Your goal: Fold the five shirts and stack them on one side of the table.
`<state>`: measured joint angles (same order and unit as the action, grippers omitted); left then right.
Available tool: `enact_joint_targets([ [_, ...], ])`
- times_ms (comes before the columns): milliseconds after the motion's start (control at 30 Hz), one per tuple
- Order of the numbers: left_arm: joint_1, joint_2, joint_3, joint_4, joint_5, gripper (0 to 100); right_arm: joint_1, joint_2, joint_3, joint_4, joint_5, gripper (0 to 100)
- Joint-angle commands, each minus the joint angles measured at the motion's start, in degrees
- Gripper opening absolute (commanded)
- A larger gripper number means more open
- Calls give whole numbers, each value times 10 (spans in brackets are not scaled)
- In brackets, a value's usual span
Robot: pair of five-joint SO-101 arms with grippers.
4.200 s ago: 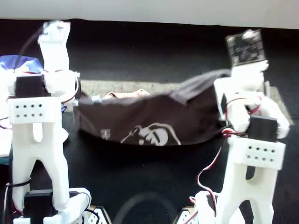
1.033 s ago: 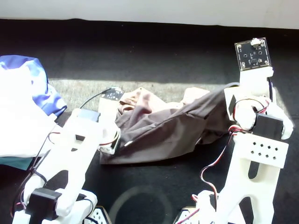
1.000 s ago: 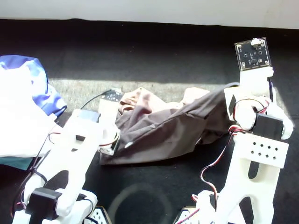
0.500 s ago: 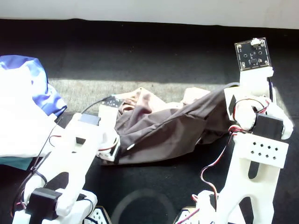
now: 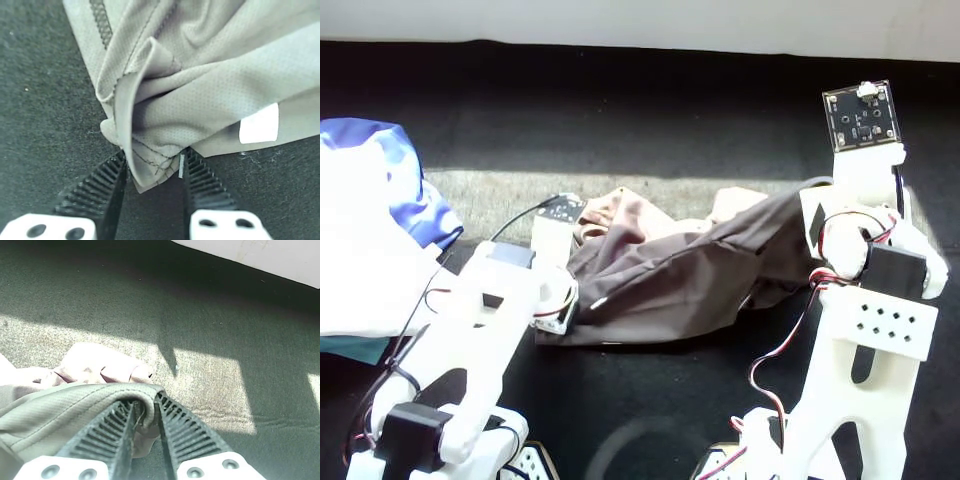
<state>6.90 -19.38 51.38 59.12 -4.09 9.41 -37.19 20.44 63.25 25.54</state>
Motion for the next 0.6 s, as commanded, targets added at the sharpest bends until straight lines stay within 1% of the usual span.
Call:
enact_joint_targets([
  [0, 5, -3, -22, 3, 4, 143, 3, -20, -5, -7, 6, 5],
  [567, 3, -7, -23, 6, 4, 143, 3, -20, -5, -8, 6, 5],
])
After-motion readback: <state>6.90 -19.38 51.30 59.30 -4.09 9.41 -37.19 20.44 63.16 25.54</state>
